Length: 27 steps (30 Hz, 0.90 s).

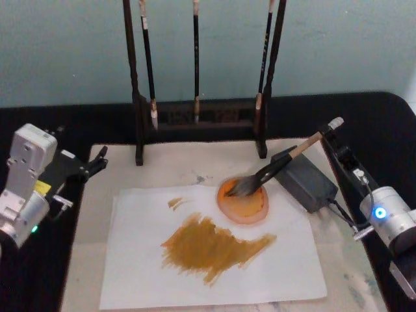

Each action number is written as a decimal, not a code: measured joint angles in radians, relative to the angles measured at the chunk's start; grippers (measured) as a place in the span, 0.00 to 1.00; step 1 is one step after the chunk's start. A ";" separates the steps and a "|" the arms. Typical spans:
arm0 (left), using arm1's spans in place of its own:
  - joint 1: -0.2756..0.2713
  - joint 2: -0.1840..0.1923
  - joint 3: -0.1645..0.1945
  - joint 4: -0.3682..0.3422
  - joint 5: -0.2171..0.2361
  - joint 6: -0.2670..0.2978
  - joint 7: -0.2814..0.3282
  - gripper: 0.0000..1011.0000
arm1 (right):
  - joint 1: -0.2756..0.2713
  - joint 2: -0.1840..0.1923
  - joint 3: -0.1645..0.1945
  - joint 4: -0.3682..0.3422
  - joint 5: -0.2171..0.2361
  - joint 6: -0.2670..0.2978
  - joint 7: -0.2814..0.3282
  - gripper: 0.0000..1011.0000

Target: Pick up the brush from the inkstone, write on the paper, then place the brush back to its original position.

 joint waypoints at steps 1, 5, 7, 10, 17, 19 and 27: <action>0.000 0.000 0.000 0.000 0.000 0.000 0.000 1.00 | -0.005 0.002 0.000 -0.006 0.001 -0.002 -0.002 0.99; 0.000 0.000 0.000 0.000 0.000 0.000 0.000 1.00 | -0.034 0.015 0.000 -0.043 0.008 -0.014 -0.015 0.99; 0.000 0.000 0.000 0.000 0.000 0.000 0.000 1.00 | -0.049 0.023 0.001 -0.062 0.012 -0.019 -0.022 0.99; 0.000 0.000 0.000 0.000 0.000 0.000 0.000 1.00 | -0.065 0.032 0.000 -0.079 0.012 -0.026 -0.029 0.99; 0.000 0.000 0.000 0.000 0.000 0.000 0.000 1.00 | -0.095 0.068 -0.029 -0.150 -0.100 -0.074 -0.058 0.99; 0.000 0.000 0.000 0.000 0.000 0.000 0.000 1.00 | -0.094 0.080 -0.046 -0.166 -0.172 -0.093 -0.071 0.99; 0.000 0.000 0.000 0.000 0.000 0.000 0.000 1.00 | -0.046 0.132 -0.150 -0.181 -0.512 -0.130 -0.158 0.99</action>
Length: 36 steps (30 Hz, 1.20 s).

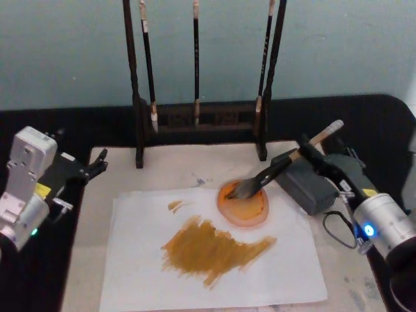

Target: Pick up the brush from the inkstone, write on the paper, then place the brush back to its original position.

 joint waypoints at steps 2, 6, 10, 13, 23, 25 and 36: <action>0.000 0.000 0.000 0.000 0.000 0.000 0.000 1.00 | 0.012 0.010 -0.022 0.000 -0.061 0.003 -0.018 0.99; 0.000 0.000 0.000 0.000 0.000 0.000 0.000 1.00 | 0.039 0.030 -0.067 0.003 -0.197 0.029 -0.062 0.99; 0.000 0.000 0.000 0.000 0.000 0.000 0.000 1.00 | 0.072 0.046 -0.121 0.014 -0.345 0.072 -0.108 0.99; 0.000 0.000 0.000 0.000 0.000 0.000 0.000 1.00 | 0.093 0.050 -0.151 0.026 -0.428 0.099 -0.132 0.99; 0.000 0.000 0.000 0.000 0.000 0.000 0.000 1.00 | 0.114 0.038 -0.182 0.059 -0.561 0.131 -0.172 0.99; 0.000 0.000 0.000 0.000 0.000 0.000 0.000 1.00 | 0.114 0.034 -0.182 0.062 -0.568 0.131 -0.173 0.99; 0.000 0.000 0.000 0.000 0.000 0.000 0.000 1.00 | 0.113 0.030 -0.177 0.066 -0.576 0.131 -0.176 0.99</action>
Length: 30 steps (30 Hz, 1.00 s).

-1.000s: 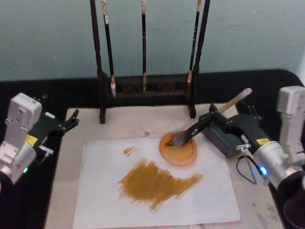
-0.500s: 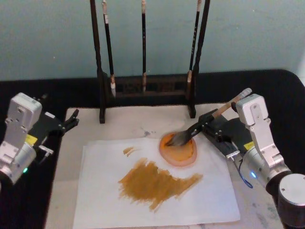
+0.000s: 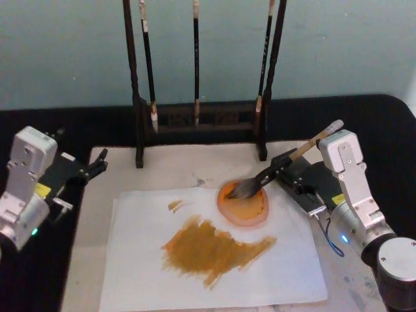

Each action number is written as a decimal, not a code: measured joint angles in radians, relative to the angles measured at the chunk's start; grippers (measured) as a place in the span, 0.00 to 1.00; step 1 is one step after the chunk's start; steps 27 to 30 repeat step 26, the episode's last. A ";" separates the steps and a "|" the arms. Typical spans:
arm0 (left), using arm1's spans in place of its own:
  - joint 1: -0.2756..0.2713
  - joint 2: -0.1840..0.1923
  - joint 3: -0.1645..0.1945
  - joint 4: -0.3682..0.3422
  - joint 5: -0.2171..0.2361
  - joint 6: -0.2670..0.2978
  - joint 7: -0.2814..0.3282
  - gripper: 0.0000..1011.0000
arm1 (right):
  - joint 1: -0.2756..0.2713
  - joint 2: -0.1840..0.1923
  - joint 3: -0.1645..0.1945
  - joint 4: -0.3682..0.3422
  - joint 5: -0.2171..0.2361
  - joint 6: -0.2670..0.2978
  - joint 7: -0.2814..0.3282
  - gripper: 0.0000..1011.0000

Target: Pick up the brush from the inkstone, write on the paper, then place the brush back to its original position.

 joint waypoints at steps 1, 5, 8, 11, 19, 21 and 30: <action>0.000 0.000 0.000 0.000 0.000 0.000 0.000 1.00 | 0.000 0.000 0.000 0.000 0.000 0.000 0.000 0.99; 0.000 0.000 0.000 0.000 0.000 0.000 0.000 1.00 | 0.000 0.000 0.000 -0.001 0.001 0.000 0.000 0.99; 0.000 0.000 0.000 0.000 0.000 0.000 0.000 1.00 | 0.000 0.001 0.000 -0.001 0.001 0.000 0.001 0.99; 0.000 0.000 0.000 0.000 0.000 0.000 0.000 1.00 | 0.000 0.001 0.000 -0.001 0.002 0.000 0.001 0.99; 0.000 0.000 0.000 0.000 0.000 0.000 0.000 1.00 | 0.000 0.002 0.000 -0.002 0.003 0.000 0.001 0.99; 0.000 0.000 0.000 0.000 0.000 0.000 0.000 1.00 | 0.000 0.002 0.000 -0.002 0.003 0.000 0.002 0.99; 0.000 0.000 0.000 0.000 0.000 0.000 0.000 1.00 | 0.000 0.002 0.000 -0.002 0.004 0.000 0.002 0.99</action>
